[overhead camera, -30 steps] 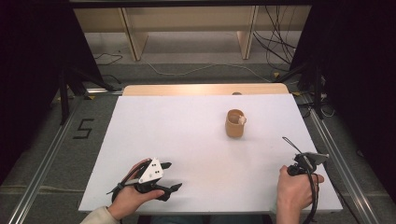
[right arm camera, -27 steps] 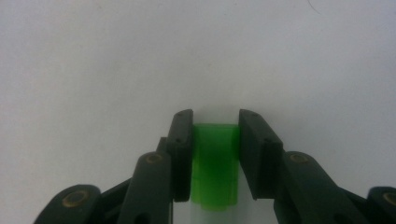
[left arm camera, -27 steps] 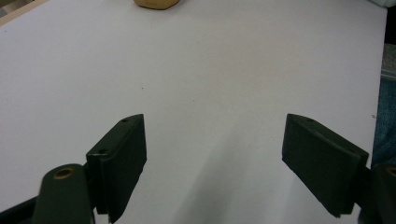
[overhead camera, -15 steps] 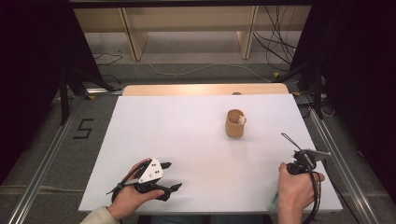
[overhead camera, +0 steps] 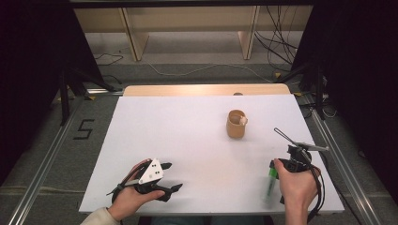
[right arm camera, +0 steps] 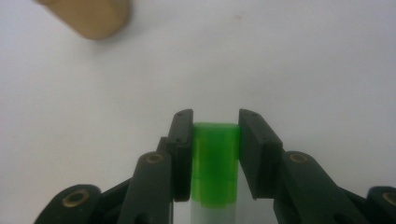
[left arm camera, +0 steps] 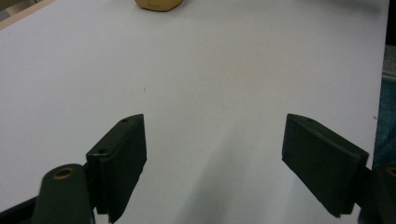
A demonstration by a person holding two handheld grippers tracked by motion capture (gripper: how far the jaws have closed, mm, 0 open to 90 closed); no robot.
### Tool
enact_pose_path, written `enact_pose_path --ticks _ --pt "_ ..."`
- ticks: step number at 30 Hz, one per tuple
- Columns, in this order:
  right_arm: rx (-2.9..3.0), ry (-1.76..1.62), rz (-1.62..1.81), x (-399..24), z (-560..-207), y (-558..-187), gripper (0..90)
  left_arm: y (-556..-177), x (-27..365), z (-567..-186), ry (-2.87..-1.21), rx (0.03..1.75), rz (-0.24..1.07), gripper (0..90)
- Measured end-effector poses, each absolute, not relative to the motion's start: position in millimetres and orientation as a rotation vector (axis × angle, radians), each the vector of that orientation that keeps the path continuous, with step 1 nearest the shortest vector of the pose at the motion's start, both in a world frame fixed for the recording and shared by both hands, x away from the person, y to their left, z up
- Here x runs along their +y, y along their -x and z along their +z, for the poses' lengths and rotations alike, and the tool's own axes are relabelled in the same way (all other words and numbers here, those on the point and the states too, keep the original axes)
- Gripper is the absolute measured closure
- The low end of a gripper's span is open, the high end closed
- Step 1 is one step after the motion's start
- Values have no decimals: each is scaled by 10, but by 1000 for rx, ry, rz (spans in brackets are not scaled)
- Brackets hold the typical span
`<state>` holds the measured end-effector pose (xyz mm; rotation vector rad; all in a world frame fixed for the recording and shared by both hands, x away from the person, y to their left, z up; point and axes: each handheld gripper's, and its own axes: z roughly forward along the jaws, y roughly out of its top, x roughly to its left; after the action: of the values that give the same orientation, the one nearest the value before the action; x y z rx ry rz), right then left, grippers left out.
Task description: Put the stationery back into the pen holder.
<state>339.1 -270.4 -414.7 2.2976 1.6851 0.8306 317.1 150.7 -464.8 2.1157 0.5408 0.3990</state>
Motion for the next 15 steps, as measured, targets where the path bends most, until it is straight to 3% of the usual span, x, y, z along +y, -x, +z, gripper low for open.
enact_pose_path --ticks 7,15 --pt "1832 -2017 1189 -2666 -4102 -3438 676 -3175 1522 -4654 -2120 549 413 220" --pt "1845 -1760 1340 -2637 -3983 -3514 676 -3164 1547 -4662 -2116 569 427 219"
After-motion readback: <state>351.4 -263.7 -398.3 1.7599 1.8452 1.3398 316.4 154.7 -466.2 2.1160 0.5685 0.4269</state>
